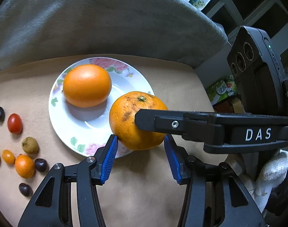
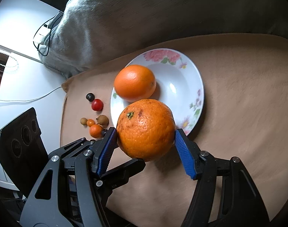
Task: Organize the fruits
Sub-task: 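Carry the second orange onto the plate beside the first and release, then withdraw the right tool and move toward the small fruits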
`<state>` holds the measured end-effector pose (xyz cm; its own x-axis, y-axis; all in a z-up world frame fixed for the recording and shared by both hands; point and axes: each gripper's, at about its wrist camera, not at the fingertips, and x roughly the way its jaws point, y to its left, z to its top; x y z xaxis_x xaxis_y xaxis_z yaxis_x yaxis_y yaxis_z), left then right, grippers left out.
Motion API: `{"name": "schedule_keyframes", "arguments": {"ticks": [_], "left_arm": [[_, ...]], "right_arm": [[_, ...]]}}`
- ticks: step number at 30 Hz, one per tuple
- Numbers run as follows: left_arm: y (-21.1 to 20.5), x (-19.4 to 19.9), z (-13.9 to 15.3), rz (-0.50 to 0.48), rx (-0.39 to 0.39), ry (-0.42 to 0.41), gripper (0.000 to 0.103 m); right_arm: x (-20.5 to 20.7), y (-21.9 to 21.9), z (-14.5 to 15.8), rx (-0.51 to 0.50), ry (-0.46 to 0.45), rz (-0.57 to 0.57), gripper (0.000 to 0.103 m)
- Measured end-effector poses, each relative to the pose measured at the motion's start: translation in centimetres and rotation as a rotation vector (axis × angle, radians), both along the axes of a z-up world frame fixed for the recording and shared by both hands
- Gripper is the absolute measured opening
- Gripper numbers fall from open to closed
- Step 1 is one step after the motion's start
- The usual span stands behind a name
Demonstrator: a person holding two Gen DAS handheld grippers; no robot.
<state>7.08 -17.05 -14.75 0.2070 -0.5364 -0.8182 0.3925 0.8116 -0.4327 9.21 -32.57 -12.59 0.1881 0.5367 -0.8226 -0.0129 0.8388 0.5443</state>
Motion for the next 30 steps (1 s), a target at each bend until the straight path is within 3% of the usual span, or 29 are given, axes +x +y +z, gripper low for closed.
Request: {"name": "schedule_keyframes", "arguments": {"ticks": [4,13,26,30], "left_arm": [[0.0,0.4,0.1,0.007,-0.014,0.001,0.048],[1.2,0.3,1.4,0.035,-0.008,-0.031,0.048],[3.5,-0.9,3.2,0.045,0.014,-0.078,0.048],[3.7,-1.1,3.6,0.048,0.022,-0.088,0.051]], "right_arm": [[0.4,-0.1,0.4,0.021,-0.011,-0.004,0.066],[0.5,-0.8,2.7,-0.024,-0.067,-0.043,0.066],[-0.7,0.2,3.7,-0.081,-0.104,-0.046,0.066],[-1.1,0.1,4.2,-0.097,-0.123,-0.072,0.074]]}}
